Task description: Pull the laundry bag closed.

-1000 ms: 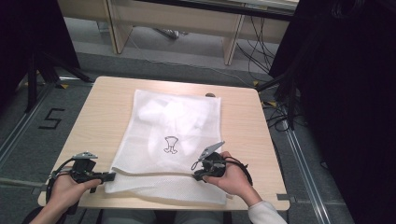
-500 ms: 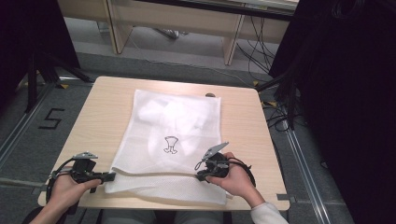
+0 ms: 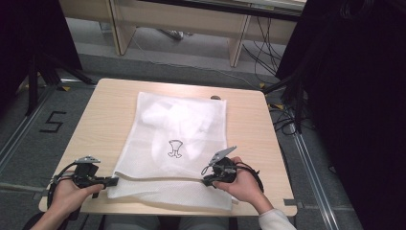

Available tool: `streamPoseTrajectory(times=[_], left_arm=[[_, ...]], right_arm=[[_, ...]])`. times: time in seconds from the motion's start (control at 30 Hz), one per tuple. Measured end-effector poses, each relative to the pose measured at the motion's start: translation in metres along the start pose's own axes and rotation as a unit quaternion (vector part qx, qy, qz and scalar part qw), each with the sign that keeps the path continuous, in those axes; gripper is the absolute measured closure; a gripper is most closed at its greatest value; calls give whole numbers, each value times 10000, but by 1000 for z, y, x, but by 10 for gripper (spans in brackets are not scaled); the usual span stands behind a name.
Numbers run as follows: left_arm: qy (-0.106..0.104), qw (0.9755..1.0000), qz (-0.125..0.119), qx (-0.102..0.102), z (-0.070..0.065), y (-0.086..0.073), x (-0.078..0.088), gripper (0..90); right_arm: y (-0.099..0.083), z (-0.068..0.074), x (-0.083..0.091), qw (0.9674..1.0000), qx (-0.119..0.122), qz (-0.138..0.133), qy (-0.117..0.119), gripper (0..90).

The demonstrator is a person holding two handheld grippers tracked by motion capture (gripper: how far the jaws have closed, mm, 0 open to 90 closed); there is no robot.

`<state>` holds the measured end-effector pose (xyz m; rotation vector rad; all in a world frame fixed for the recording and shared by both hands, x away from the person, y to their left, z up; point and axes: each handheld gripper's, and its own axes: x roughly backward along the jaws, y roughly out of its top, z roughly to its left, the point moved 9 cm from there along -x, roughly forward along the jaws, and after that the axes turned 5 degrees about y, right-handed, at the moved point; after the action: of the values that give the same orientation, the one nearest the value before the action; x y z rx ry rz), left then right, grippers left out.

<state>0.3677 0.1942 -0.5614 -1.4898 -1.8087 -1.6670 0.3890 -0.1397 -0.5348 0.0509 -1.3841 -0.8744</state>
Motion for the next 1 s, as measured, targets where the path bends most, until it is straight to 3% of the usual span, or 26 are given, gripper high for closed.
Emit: streamPoseTrajectory(times=[0.43,0.47,0.57,0.6,0.63,0.7,0.8,0.83,1.0], left_arm=[[-4,10000,15,-22,0,0,0,855],[-7,10000,-13,14,0,0,0,855],[-5,10000,27,-28,0,0,0,854],[30,9999,-71,96,-1,1,-2,855],[46,9999,-76,97,-1,1,-2,855],[-10,10000,5,-15,0,0,0,854],[41,9999,-74,101,-1,1,-2,855],[5,10000,22,-39,1,0,0,854],[-14,10000,-2,3,0,0,0,854]], right_arm=[[-4,-2,3,10000,12,-13,19,825],[-5,0,4,9998,-195,5,-6,824],[-6,-2,6,9999,-161,8,-60,824],[-7,-2,6,9999,-161,-8,-54,824],[-7,-1,6,9998,-198,-22,-53,824],[-6,-3,5,10000,-28,-32,-9,824],[-6,-4,5,10000,-23,-64,-10,825],[-7,-4,6,10000,-15,-44,-13,824],[-8,-5,7,10000,-31,-43,-2,824]])
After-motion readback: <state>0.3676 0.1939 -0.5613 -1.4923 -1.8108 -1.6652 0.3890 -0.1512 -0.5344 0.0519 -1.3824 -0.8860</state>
